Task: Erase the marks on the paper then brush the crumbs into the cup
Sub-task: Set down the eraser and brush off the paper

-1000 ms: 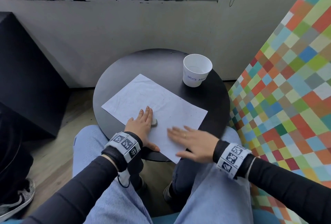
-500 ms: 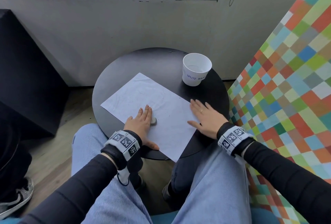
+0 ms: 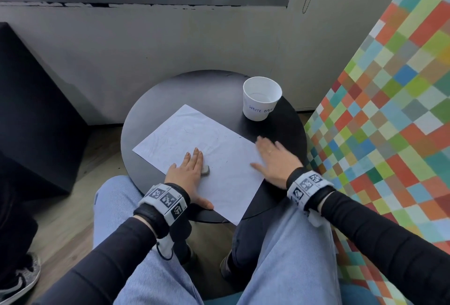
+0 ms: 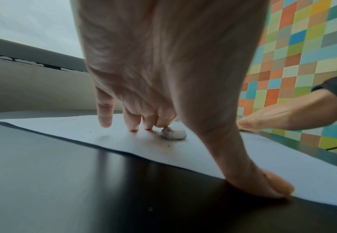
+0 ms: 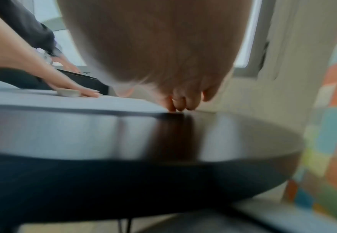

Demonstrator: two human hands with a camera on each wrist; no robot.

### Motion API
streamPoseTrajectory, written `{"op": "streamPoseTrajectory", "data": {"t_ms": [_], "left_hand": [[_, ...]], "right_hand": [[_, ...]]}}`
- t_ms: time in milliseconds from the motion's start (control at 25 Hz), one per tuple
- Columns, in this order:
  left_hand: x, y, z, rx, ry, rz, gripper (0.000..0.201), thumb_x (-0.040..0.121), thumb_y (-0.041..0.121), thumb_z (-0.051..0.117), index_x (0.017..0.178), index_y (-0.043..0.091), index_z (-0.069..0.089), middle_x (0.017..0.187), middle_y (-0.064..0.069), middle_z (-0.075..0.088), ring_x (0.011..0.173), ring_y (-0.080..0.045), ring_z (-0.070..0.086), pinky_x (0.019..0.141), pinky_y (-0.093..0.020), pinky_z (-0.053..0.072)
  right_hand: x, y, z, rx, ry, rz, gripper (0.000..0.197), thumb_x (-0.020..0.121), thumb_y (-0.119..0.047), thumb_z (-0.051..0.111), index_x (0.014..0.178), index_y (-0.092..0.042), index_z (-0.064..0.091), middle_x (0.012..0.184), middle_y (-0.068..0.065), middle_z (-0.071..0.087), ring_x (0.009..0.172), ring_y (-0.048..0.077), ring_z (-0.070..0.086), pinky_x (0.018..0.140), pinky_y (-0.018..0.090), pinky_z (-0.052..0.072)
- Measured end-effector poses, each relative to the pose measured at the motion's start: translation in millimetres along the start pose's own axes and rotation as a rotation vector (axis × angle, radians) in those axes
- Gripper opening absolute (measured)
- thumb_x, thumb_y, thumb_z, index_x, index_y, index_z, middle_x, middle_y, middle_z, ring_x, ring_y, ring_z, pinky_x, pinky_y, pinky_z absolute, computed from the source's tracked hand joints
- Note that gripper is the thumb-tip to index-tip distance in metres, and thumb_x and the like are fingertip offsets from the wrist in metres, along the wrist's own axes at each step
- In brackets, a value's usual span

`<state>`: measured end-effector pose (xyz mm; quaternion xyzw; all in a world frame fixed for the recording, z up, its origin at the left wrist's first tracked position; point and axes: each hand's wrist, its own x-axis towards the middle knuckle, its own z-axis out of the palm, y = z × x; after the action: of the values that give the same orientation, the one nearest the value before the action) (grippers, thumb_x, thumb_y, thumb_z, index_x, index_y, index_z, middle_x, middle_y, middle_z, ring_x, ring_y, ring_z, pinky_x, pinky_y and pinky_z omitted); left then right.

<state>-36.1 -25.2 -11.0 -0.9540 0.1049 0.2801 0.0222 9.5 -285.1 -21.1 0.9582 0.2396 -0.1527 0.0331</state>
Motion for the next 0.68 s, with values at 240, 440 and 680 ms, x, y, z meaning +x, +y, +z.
{"op": "streamPoseTrajectory", "data": {"t_ms": [240, 440, 680], "left_hand": [[2.7, 2.1, -1.1, 0.025, -0.017, -0.016, 0.147, 0.063, 0.08, 0.068, 0.151, 0.007, -0.025, 0.161, -0.004, -0.027, 0.152, -0.023, -0.01, 0.121, -0.048, 0.016], [0.5, 2.1, -0.3, 0.019, -0.028, -0.018, 0.147, 0.063, 0.08, 0.067, 0.151, 0.007, -0.025, 0.161, -0.004, -0.027, 0.152, -0.022, -0.01, 0.122, -0.048, 0.015], [0.3, 2.5, -2.3, 0.017, -0.032, -0.02, 0.147, 0.064, 0.08, 0.068, 0.151, 0.007, -0.026, 0.161, -0.003, -0.027, 0.152, -0.022, -0.011, 0.122, -0.048, 0.014]], "right_hand": [[-23.3, 19.6, 10.8, 0.019, -0.019, -0.151, 0.088, 0.084, -0.068, 0.004, 0.153, -0.013, 0.006, 0.16, 0.001, -0.001, 0.148, 0.014, 0.001, 0.116, 0.027, -0.004], [-37.1, 10.3, 11.2, 0.048, -0.07, -0.178, 0.098, 0.08, -0.077, -0.001, 0.153, -0.013, 0.005, 0.16, 0.001, 0.0, 0.147, 0.013, 0.004, 0.114, 0.024, -0.004], [-35.7, 15.3, 7.8, -0.005, -0.021, -0.119, 0.09, 0.086, -0.07, 0.006, 0.153, -0.01, 0.005, 0.161, 0.005, 0.003, 0.147, 0.021, 0.009, 0.118, 0.032, 0.004]]}}
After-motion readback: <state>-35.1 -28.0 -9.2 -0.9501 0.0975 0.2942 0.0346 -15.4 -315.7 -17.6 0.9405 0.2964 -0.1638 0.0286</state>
